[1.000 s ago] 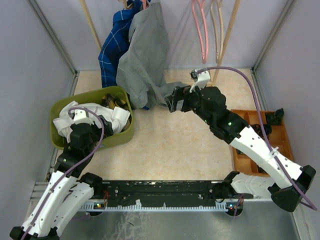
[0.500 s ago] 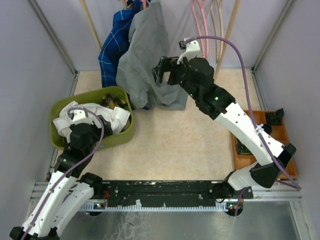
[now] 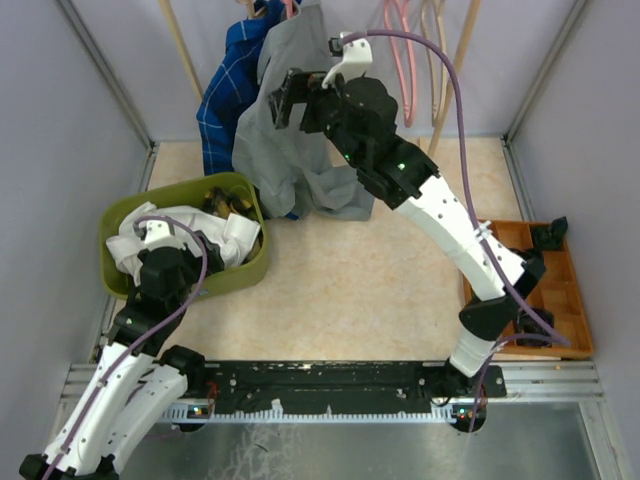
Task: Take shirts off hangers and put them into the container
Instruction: Pick up the hanger from the clothesline.
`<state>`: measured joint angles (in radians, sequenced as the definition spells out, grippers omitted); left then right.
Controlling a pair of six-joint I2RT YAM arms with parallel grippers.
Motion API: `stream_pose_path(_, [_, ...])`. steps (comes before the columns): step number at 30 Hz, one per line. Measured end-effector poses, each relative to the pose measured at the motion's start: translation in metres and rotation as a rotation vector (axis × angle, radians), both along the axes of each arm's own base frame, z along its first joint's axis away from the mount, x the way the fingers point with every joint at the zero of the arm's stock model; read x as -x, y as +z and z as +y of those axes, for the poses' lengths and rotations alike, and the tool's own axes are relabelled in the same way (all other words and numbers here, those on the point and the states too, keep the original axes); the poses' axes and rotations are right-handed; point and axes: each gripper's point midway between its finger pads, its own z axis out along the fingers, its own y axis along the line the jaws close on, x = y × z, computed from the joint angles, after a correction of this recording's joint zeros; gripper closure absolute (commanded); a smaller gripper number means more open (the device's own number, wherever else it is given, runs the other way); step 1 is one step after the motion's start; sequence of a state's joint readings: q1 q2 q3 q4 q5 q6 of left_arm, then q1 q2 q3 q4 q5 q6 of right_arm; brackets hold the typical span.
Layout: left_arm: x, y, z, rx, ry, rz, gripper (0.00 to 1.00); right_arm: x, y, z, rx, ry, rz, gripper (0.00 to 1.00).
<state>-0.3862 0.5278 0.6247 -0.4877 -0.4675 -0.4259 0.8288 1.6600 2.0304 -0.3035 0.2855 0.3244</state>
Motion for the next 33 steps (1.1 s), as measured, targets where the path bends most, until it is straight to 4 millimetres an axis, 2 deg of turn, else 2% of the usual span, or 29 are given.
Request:
stream_pose_path(3, [0.001, -0.001, 0.001, -0.002, 0.004, 0.004, 0.00, -0.008, 0.015, 0.017, -0.022, -0.011, -0.023, 0.01])
stream_pose_path(7, [0.001, -0.001, 0.001, -0.001, 0.007, 0.004, 0.00, -0.021, 0.020, 0.047, -0.012, -0.041, -0.051, 0.01])
stream_pose_path(9, [0.002, -0.001, 0.002, -0.001, 0.010, 0.004, 0.00, -0.030, 0.011, 0.061, 0.018, -0.071, -0.058, 0.01])
stream_pose_path(13, [0.002, -0.001, 0.003, -0.002, 0.012, 0.002, 0.00, -0.049, -0.025, 0.069, 0.129, -0.165, -0.049, 0.01])
stream_pose_path(17, [0.002, -0.001, 0.003, -0.002, 0.012, 0.004, 0.00, -0.060, -0.046, 0.061, 0.221, -0.253, -0.044, 0.03])
stream_pose_path(28, [0.001, -0.005, 0.002, -0.010, 0.012, 0.021, 0.00, -0.065, -0.056, 0.022, 0.354, -0.368, -0.038, 0.10])
stream_pose_path(33, [0.002, -0.005, 0.004, -0.010, 0.022, 0.020, 0.00, -0.071, -0.058, -0.006, 0.339, -0.383, 0.009, 0.13])
